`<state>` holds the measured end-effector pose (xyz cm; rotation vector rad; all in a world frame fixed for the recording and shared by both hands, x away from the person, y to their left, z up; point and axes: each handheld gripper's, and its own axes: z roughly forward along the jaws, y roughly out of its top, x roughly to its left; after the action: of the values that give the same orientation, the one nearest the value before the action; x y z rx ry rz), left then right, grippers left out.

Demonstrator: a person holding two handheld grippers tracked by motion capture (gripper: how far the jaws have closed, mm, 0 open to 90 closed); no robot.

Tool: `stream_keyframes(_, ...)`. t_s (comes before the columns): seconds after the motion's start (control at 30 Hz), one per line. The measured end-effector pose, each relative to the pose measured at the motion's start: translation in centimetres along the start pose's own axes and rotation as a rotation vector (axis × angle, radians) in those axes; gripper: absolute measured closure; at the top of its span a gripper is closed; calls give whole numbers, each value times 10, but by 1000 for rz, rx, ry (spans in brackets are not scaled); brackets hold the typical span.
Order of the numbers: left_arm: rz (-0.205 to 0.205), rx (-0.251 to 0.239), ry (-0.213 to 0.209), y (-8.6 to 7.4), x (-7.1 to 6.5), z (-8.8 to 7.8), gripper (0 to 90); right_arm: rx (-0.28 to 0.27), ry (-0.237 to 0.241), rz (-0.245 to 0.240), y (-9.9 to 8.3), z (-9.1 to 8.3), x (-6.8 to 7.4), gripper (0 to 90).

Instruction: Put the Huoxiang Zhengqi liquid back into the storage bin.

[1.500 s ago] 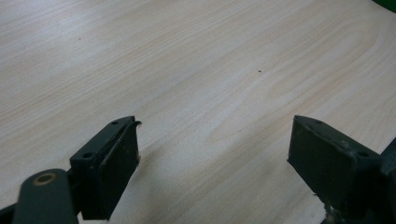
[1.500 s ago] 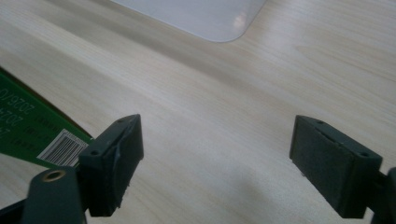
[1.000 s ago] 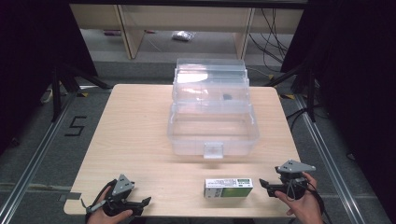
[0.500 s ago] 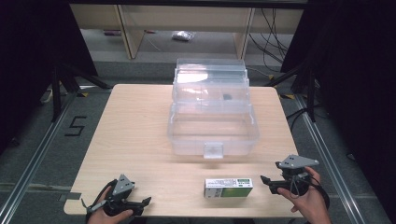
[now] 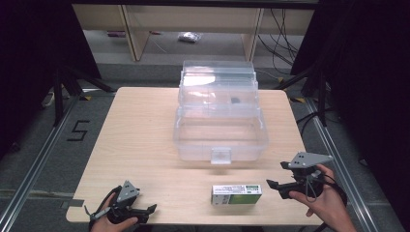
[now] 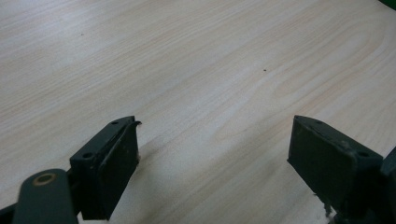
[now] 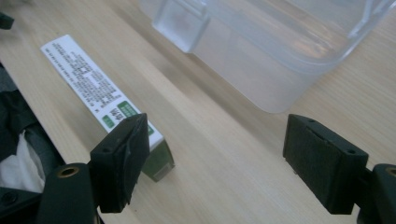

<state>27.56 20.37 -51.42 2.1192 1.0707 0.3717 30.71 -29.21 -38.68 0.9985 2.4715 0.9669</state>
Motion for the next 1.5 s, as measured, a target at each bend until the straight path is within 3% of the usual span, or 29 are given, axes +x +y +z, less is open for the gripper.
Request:
stream_keyframes(0.17,8,2,-2,0,1,0,156,4,26,-37,6,2,9,229)
stream_keyframes(0.2,2,0,-1,0,0,0,156,-16,26,-62,6,6,11,227)
stream_keyframes(0.27,2,-1,-1,0,0,0,156,14,51,-75,8,7,16,225)
stream_keyframes(0.33,26,20,-4,0,1,-1,156,10,56,-106,9,11,21,224)
stream_keyframes(0.37,3,1,-2,0,0,0,156,19,64,-108,10,13,24,224)
stream_keyframes(0.5,5,0,0,0,0,0,156,42,88,-160,16,21,32,219)
stream_keyframes(0.7,3,-4,1,0,0,0,156,109,113,-216,25,32,45,218)
stream_keyframes(0.73,45,35,-1,1,3,-3,156,116,117,-228,26,34,47,218)
stream_keyframes(0.8,3,-3,0,0,0,0,156,139,106,-227,28,37,52,220)
stream_keyframes(0.87,8,0,4,0,0,0,156,148,136,-253,31,41,55,223)
stream_keyframes(0.93,20,11,-5,1,1,-1,156,149,137,-273,32,43,56,223)
stream_keyframes(1.1,22,14,-5,1,2,-1,156,210,142,-319,38,53,63,230)
stream_keyframes(1.17,32,22,-3,1,2,-2,156,210,148,-330,39,55,63,232)
stream_keyframes(1.2,35,24,-3,1,1,-2,156,240,136,-328,41,56,66,234)
stream_keyframes(1.23,63,50,-3,1,4,-4,156,241,145,-357,42,58,67,238)
stream_keyframes(1.27,63,50,-3,1,4,-4,156,248,156,-372,43,60,68,243)
stream_keyframes(1.33,19,11,-5,1,1,-1,156,259,150,-381,44,62,70,244)
stream_keyframes(1.4,42,27,-6,0,2,-2,156,278,144,-381,45,64,74,248)
stream_keyframes(1.5,32,16,-4,1,2,-1,156,295,156,-413,47,69,75,251)
